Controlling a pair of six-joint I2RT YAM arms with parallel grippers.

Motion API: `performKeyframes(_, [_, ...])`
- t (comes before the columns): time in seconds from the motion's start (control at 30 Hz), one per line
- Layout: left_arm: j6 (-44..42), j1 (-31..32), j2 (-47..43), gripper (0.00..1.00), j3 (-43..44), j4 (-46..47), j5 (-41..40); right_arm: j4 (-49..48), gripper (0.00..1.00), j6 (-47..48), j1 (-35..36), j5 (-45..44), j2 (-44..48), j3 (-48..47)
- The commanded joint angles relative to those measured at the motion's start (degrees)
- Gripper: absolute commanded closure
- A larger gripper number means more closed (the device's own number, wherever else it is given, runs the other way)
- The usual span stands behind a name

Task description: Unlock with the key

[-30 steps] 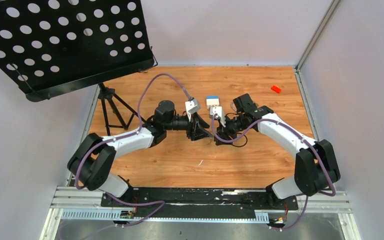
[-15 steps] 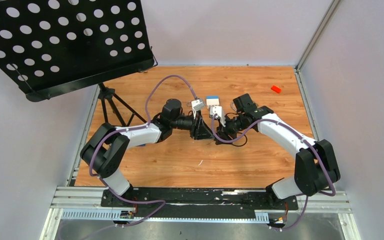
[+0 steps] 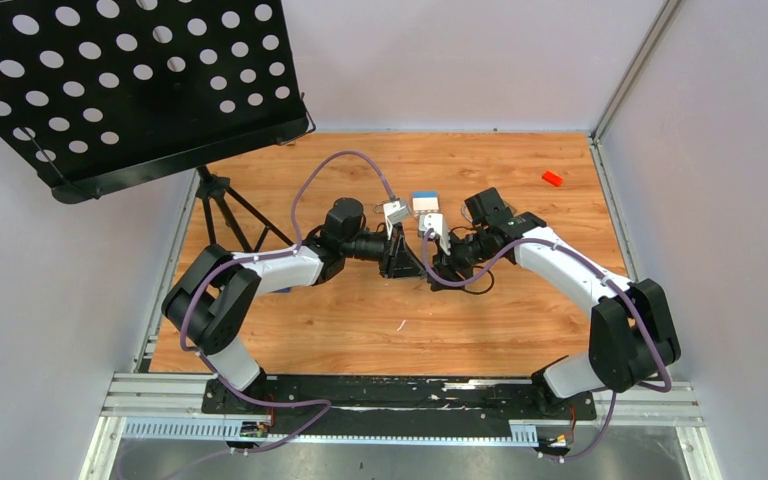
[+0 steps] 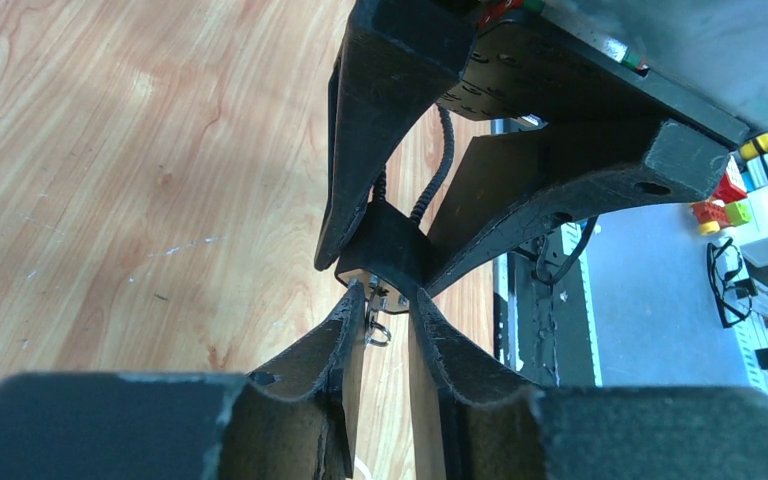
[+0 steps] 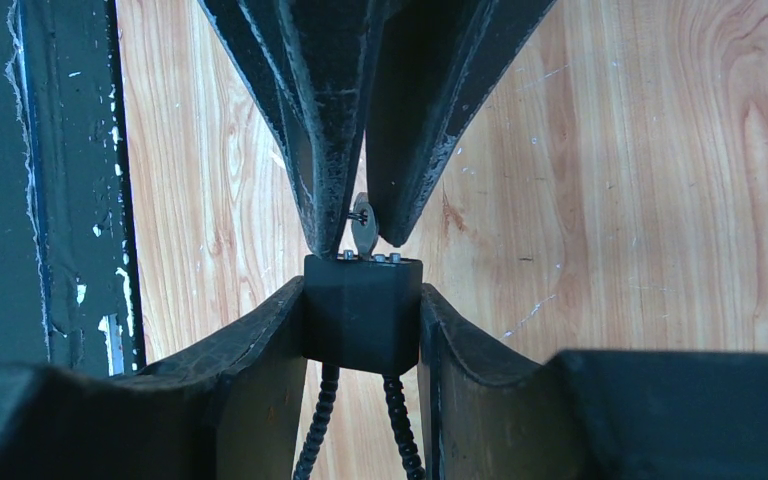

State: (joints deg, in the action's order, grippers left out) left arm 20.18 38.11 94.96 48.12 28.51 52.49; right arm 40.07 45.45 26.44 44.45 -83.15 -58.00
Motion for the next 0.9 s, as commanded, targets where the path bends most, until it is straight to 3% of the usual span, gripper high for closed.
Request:
performKeyframes(0.0, [-2.99,-0.14,0.49,0.72,1.06,-0.63,1.38,-1.06,1.0,-0.1,0.14,1.68,0.39,-0.93])
performKeyframes(0.3, [-4.45,-0.14,0.75,0.71,1.13,-1.62,0.78,-0.81,1.0,-0.19,0.16,1.96,0.2,-1.08])
performKeyframes(0.47, [-4.88,-0.14,0.75,0.8,1.27,-1.42,0.5,-0.62,1.0,-0.19,0.15,2.35,-0.05,-1.23])
performKeyframes(0.7, [-7.7,0.2,0.92,1.0,1.43,0.65,0.22,0.15,1.0,-0.27,0.09,3.68,-1.12,-1.87])
performKeyframes(0.87, [-11.74,0.85,0.14,1.0,0.32,2.32,-0.16,0.42,1.0,-0.94,-0.79,5.32,-1.93,-2.26])
